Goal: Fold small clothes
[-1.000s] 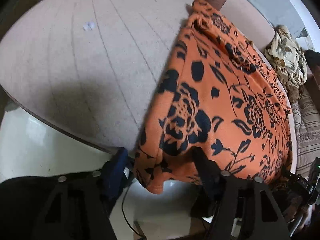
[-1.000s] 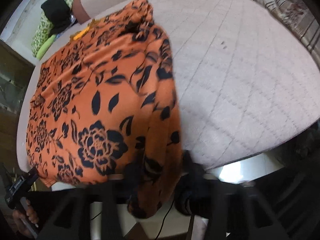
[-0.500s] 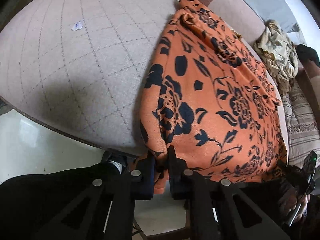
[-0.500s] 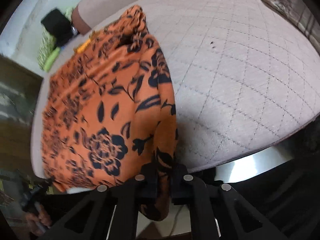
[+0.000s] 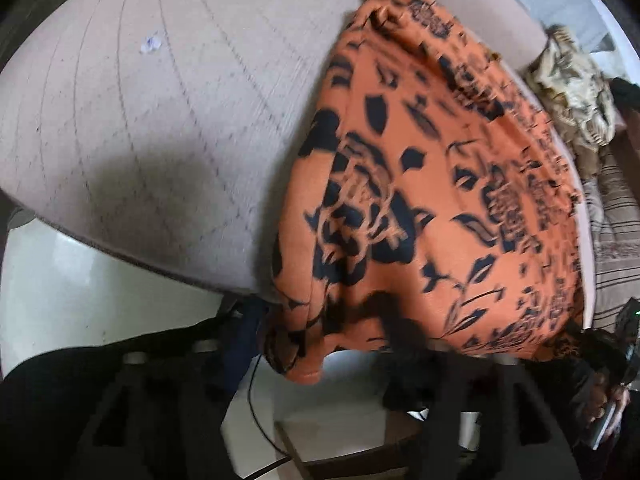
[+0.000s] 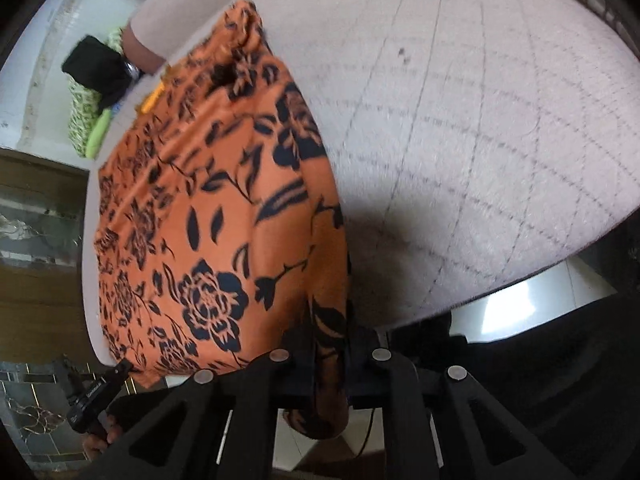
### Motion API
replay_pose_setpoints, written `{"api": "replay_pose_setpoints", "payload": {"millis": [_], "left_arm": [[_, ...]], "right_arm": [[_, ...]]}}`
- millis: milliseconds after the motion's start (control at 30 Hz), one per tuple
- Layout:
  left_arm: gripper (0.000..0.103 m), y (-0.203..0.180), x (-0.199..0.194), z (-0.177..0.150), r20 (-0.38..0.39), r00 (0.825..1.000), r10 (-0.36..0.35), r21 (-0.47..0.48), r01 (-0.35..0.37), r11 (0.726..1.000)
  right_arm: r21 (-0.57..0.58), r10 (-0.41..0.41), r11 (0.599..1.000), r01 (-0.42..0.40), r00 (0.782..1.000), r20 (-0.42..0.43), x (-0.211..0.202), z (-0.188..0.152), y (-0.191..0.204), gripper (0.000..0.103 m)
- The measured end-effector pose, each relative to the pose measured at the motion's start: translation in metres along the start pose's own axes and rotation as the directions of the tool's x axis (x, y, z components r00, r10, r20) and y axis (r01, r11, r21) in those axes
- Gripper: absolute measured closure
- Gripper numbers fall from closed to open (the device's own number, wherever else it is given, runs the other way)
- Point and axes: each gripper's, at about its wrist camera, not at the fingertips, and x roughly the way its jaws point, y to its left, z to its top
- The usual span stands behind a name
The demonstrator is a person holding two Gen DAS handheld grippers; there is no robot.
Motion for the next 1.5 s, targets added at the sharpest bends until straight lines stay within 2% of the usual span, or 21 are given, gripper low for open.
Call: {"api": "replay_pose_setpoints", "payload": {"millis": [67, 133, 167, 200, 233, 267, 333, 400, 467, 567, 667, 833, 967, 1067, 1133, 1267, 1300, 1367, 1400, 1433, 1500], "left_arm": [[0.034, 0.0, 0.005, -0.002, -0.007, 1.0, -0.004, 0.011, 0.005, 1.0], [0.034, 0.005, 0.008, -0.002, -0.011, 1.0, -0.026, -0.011, 0.026, 1.0], [0.034, 0.008, 0.009, -0.002, -0.014, 0.999, -0.042, -0.027, 0.042, 0.999], [0.036, 0.01, 0.009, -0.002, -0.012, 0.998, -0.054, -0.025, 0.053, 0.998], [0.039, 0.011, 0.01, -0.002, -0.009, 0.998, -0.064, -0.02, 0.064, 0.998], [0.053, 0.013, 0.009, -0.003, -0.01, 0.995, -0.1, -0.016, 0.099, 0.995], [0.064, 0.019, 0.006, -0.003, -0.018, 0.991, -0.134, -0.014, 0.134, 0.991], [0.08, 0.02, 0.005, -0.003, -0.024, 0.989, -0.146, -0.007, 0.146, 0.989], [0.091, 0.013, 0.002, -0.004, -0.032, 0.988, -0.152, 0.007, 0.152, 0.988], [0.093, 0.001, -0.008, -0.004, -0.041, 0.983, -0.178, 0.029, 0.179, 0.983], [0.094, -0.007, -0.023, 0.009, -0.024, 0.967, -0.253, 0.063, 0.254, 0.965], [0.094, -0.02, -0.073, 0.057, 0.05, 0.909, -0.413, 0.071, 0.409, 0.91], [0.094, -0.038, -0.098, 0.12, 0.134, 0.878, -0.46, 0.089, 0.452, 0.888], [0.094, -0.056, -0.097, 0.181, 0.199, 0.874, -0.443, 0.091, 0.433, 0.897], [0.094, -0.066, -0.088, 0.225, 0.248, 0.859, -0.448, 0.073, 0.445, 0.893], [0.089, -0.083, -0.039, 0.302, 0.307, 0.86, -0.408, 0.003, 0.428, 0.904], [0.081, -0.085, -0.023, 0.313, 0.307, 0.872, -0.382, -0.028, 0.409, 0.912], [0.061, -0.083, 0.016, 0.328, 0.297, 0.908, -0.294, -0.105, 0.337, 0.935], [0.051, -0.081, 0.024, 0.329, 0.297, 0.912, -0.282, -0.118, 0.329, 0.937], [0.048, -0.078, 0.034, 0.33, 0.302, 0.911, -0.279, -0.133, 0.331, 0.934], [0.048, -0.065, 0.044, 0.322, 0.374, 0.87, -0.322, -0.146, 0.397, 0.906]], "right_arm": [[-0.014, -0.018, 1.0, 0.018, 1.0, -0.01, 0.005, 0.001, 0.004, 0.084], [-0.032, -0.027, 0.999, 0.026, 1.0, -0.015, 0.009, 0.0, 0.009, 0.068], [-0.041, -0.031, 0.999, 0.03, 0.999, -0.022, 0.012, 0.0, 0.011, 0.045], [-0.048, -0.028, 0.998, 0.027, 0.999, -0.025, 0.015, -0.001, 0.013, 0.029], [-0.053, -0.02, 0.998, 0.02, 1.0, -0.009, 0.016, -0.003, 0.015, 0.029], [-0.063, -0.019, 0.998, 0.019, 1.0, 0.008, 0.017, -0.004, 0.017, 0.031], [-0.12, -0.067, 0.991, 0.067, 0.998, 0.007, 0.023, -0.008, 0.023, 0.05], [-0.162, -0.106, 0.981, 0.106, 0.994, 0.009, 0.024, -0.012, 0.029, 0.081], [-0.179, -0.08, 0.981, 0.077, 0.997, -0.009, 0.019, -0.012, 0.032, 0.092], [-0.189, -0.041, 0.981, 0.035, 0.999, -0.027, 0.004, -0.01, 0.038, 0.093], [-0.18, 0.074, 0.981, -0.079, 0.997, -0.035, -0.018, 0.0, 0.046, 0.093], [-0.178, 0.269, 0.951, -0.254, 0.961, 0.061, -0.066, 0.031, 0.065, 0.094], [-0.173, 0.36, 0.929, -0.328, 0.912, 0.199, -0.1, 0.079, 0.078, 0.094], [-0.165, 0.361, 0.931, -0.325, 0.886, 0.29, -0.109, 0.129, 0.091, 0.094], [-0.133, 0.362, 0.932, -0.337, 0.868, 0.339, -0.107, 0.165, 0.097, 0.094], [-0.02, 0.341, 0.928, -0.371, 0.828, 0.446, -0.083, 0.247, 0.102, 0.094], [0.024, 0.318, 0.929, -0.37, 0.83, 0.458, -0.065, 0.266, 0.101, 0.093], [0.111, 0.291, 0.923, -0.369, 0.855, 0.429, -0.03, 0.29, 0.096, 0.089], [0.154, 0.274, 0.921, -0.358, 0.876, 0.397, -0.006, 0.298, 0.092, 0.087], [0.198, 0.254, 0.92, -0.338, 0.899, 0.355, 0.017, 0.301, 0.085, 0.085], [0.255, 0.191, 0.931, -0.261, 0.943, 0.272, 0.045, 0.307, 0.079, 0.083]]}}
